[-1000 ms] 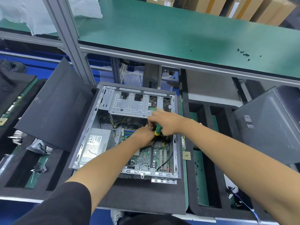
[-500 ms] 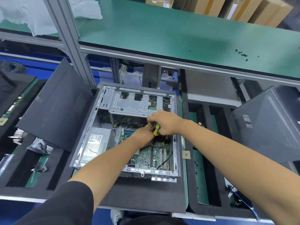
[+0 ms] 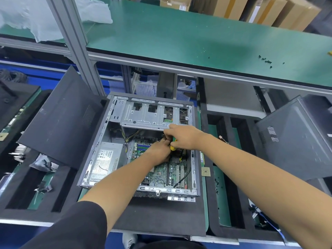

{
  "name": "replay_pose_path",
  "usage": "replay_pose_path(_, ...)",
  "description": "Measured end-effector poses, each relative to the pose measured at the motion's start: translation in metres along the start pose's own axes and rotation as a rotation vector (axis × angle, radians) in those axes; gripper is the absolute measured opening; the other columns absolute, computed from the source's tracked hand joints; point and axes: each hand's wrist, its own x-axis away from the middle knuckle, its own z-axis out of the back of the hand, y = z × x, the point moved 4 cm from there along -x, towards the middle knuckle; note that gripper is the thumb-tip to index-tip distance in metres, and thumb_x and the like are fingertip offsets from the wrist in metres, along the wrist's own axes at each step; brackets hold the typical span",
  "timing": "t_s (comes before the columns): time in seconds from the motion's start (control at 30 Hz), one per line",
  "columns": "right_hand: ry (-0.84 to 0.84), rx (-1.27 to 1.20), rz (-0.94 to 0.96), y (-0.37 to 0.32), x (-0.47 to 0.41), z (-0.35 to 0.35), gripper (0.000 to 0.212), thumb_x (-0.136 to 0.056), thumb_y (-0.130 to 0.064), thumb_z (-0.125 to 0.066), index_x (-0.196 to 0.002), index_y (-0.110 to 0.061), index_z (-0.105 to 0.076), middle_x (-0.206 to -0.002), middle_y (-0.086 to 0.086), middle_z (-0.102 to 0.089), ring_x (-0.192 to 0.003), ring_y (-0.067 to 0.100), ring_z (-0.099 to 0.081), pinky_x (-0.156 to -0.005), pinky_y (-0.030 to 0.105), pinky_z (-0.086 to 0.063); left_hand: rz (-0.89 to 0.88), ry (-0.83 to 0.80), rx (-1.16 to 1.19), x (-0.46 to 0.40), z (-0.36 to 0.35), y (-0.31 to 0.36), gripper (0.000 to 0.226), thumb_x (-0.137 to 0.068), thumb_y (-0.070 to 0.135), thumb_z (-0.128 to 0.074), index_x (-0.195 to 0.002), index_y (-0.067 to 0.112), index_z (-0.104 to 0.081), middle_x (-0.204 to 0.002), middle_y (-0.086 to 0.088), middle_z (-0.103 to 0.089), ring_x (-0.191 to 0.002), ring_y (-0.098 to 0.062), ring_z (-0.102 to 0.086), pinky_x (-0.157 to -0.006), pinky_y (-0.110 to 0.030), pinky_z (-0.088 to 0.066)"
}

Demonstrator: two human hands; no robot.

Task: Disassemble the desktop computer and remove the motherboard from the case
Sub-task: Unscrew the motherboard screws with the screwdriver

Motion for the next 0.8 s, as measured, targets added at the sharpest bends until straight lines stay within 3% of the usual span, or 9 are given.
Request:
replay_pose_path(0.17,-0.012,-0.021,0.024,-0.003,-0.001,0.003,0.019,-0.086,-0.027,-0.066,-0.094,-0.030,-0.049,-0.096,-0.007,-0.044,-0.085,0.022,-0.053,-0.056,0.032,-0.027,0.004,0.015,0.031,0.002,0.002,0.001,0.044,-0.091,0.019,-0.066,-0.128,-0.003,-0.057,-0.130,-0.023,-0.052,-0.110,-0.039,-0.055,-0.083,-0.043,-0.046)
replay_pose_path(0.37,-0.012,-0.009,0.045,-0.004,-0.002,0.005,0.019,-0.082,-0.021,-0.070,-0.093,-0.027,-0.055,-0.098,-0.006,-0.048,-0.094,0.020,-0.052,-0.063,0.034,-0.035,0.009,0.023,0.048,0.002,0.003,0.001,0.040,-0.092,0.017,-0.064,-0.126,-0.002,-0.056,-0.129,-0.024,-0.052,-0.108,-0.040,-0.057,-0.080,-0.042,-0.046)
replay_pose_path(0.5,-0.030,0.014,0.045,-0.008,0.000,0.009,0.022,-0.081,-0.020,-0.071,-0.094,-0.026,-0.054,-0.101,-0.004,-0.050,-0.096,0.021,-0.050,-0.070,0.040,-0.047,0.009,0.013,0.047,0.002,0.003,0.002,0.033,-0.094,0.017,-0.061,-0.120,-0.003,-0.057,-0.123,-0.025,-0.056,-0.104,-0.040,-0.058,-0.072,-0.038,-0.038)
replay_pose_path(0.8,-0.067,0.086,0.047,-0.010,0.001,0.010,0.029,-0.079,-0.006,-0.063,-0.098,-0.026,-0.054,-0.103,-0.003,-0.054,-0.096,0.024,-0.044,-0.074,0.046,-0.051,-0.017,0.048,0.023,0.003,0.003,0.001,0.031,-0.095,0.021,-0.061,-0.117,-0.001,-0.060,-0.125,-0.021,-0.055,-0.103,-0.035,-0.058,-0.074,-0.037,-0.042)
